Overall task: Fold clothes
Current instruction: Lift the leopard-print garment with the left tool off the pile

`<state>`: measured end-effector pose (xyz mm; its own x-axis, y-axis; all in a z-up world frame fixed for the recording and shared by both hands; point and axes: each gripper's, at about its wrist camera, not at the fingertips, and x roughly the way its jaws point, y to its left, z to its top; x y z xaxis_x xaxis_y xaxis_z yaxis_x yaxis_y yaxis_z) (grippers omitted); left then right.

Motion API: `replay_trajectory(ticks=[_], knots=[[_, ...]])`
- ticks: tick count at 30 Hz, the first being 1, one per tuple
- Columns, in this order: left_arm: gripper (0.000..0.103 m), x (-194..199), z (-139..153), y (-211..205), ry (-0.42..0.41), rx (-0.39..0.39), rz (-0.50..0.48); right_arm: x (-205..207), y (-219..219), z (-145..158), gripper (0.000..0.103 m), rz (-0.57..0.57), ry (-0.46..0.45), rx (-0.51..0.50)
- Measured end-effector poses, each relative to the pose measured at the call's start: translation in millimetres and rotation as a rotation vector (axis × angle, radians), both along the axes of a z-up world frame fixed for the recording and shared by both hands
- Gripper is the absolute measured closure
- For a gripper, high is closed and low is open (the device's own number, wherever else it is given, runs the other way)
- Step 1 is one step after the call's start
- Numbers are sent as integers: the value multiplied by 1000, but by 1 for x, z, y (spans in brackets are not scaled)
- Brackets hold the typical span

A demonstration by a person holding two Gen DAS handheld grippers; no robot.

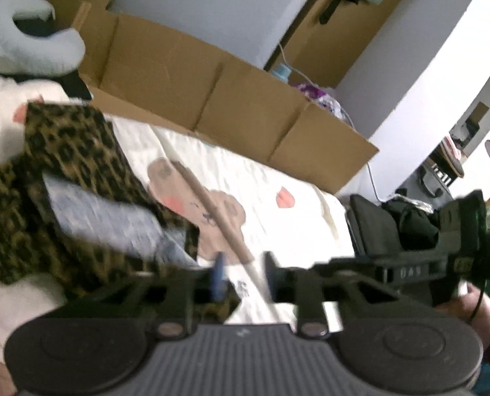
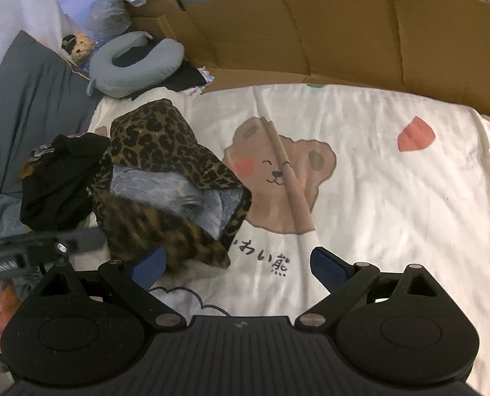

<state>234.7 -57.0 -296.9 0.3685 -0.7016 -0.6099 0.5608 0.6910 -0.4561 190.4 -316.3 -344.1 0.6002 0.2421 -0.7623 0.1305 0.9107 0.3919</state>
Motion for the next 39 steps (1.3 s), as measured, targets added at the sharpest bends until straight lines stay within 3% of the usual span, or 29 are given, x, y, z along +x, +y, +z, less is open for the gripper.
replay_trajectory(ticks=[3,5,11,16,26,31,33,39], knots=[[37,8,8,1,-70,32,41,-2,0,-1,6,-2,7,4],[32,18,7,5,-92,90,100,-2,-1,0,6,-5,3,8],[31,47,3,22,-145,178,208,-2,-3,2,6,-7,-6,11],[28,75,1,28,-208,241,209,-2,-4,0,6,-18,0,10],[28,107,-24,39,-226,273,220,-4,-3,-2,6,-29,-9,-20],[34,113,-50,40,-264,340,190,-5,0,-2,6,-33,-17,-24],[49,114,-55,42,-258,351,193,-6,1,-2,6,-31,-23,-19],[62,116,-55,44,-284,346,188,-4,6,-5,6,-21,-15,-4]])
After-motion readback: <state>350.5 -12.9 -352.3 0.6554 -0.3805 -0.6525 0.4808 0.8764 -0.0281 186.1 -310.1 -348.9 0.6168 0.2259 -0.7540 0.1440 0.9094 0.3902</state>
